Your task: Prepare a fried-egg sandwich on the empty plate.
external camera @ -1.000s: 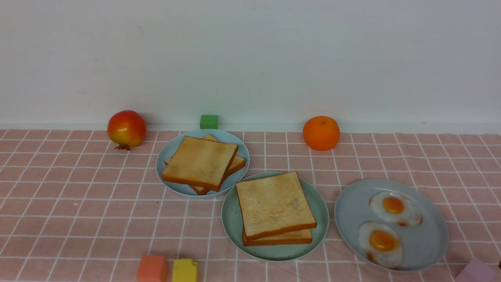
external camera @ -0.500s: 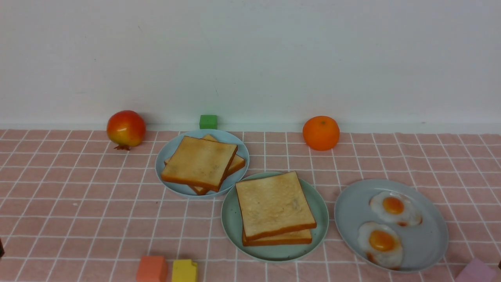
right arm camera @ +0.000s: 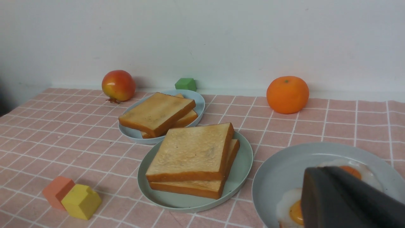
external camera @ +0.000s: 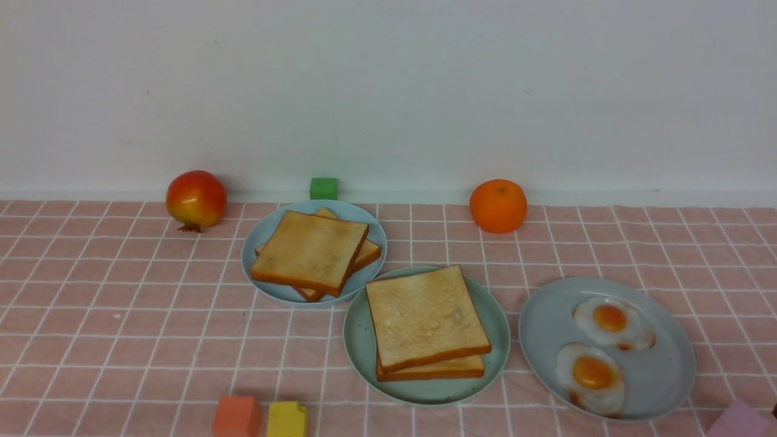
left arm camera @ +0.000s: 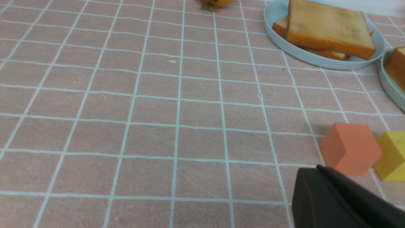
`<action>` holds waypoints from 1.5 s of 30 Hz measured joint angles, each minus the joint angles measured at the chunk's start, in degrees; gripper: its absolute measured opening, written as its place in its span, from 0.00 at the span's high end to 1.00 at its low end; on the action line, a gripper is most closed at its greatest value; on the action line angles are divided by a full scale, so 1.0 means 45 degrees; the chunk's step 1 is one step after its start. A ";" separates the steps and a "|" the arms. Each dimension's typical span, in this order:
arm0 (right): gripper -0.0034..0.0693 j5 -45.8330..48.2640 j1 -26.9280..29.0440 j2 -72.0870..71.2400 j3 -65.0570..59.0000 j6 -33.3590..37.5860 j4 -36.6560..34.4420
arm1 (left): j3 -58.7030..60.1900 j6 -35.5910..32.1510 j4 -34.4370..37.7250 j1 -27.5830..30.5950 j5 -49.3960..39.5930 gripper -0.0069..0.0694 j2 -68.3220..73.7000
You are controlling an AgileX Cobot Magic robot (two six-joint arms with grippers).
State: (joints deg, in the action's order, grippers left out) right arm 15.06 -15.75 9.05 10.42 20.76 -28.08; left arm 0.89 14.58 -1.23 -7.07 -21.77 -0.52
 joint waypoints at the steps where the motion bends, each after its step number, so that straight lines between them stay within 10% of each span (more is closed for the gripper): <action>1: 0.91 0.0000 0.0000 0.0000 0.0000 0.0000 0.0000 | 0.0000 0.0000 0.0009 0.0000 0.0000 0.89 0.0000; 29: 0.86 0.0016 0.0922 -0.0384 0.0000 0.0025 0.0801 | -0.0011 0.0000 0.0054 0.0000 -0.0010 0.89 0.0000; 45: 0.84 0.1796 0.3210 -0.2172 -0.2576 -0.8232 0.7957 | -0.0011 0.0000 0.0111 0.0000 -0.0027 0.89 -0.0010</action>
State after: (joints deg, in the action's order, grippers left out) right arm 23.14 -1.30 -0.73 -1.17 -16.29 7.73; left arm 0.84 14.58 -0.73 -7.07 -21.89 -0.56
